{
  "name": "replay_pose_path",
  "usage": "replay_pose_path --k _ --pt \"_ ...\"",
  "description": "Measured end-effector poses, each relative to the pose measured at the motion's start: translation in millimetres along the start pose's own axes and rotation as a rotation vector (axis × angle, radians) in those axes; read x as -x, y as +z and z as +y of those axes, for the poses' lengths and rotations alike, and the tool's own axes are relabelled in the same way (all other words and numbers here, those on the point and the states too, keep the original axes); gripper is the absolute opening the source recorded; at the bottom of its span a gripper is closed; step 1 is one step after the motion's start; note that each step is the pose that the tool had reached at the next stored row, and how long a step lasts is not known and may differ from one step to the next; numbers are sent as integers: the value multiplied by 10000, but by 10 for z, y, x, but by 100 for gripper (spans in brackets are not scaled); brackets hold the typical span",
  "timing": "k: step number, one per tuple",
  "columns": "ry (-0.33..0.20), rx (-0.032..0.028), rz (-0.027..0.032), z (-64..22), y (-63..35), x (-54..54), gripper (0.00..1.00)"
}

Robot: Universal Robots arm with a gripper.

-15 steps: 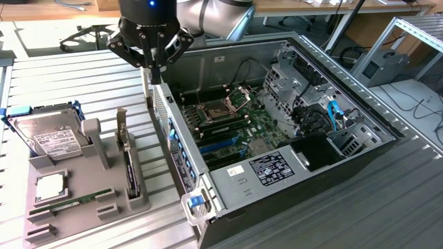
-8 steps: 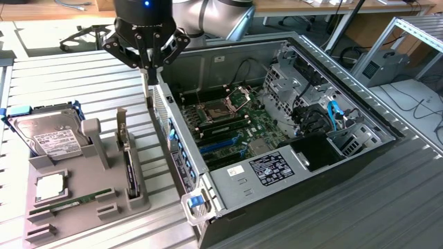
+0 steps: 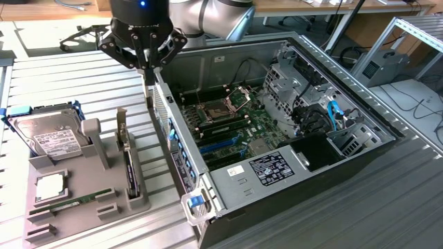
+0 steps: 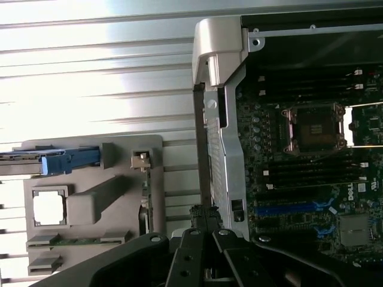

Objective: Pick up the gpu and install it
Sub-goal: 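Reach for the gpu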

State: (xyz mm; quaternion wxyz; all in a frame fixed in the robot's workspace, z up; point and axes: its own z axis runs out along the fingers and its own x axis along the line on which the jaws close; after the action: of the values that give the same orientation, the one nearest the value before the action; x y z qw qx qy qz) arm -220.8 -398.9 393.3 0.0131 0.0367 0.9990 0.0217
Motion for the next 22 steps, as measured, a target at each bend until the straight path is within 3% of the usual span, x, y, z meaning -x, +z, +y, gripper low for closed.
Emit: replay_pose_path --k 22 --pt "0 0 0 -8 -3 -118 11"
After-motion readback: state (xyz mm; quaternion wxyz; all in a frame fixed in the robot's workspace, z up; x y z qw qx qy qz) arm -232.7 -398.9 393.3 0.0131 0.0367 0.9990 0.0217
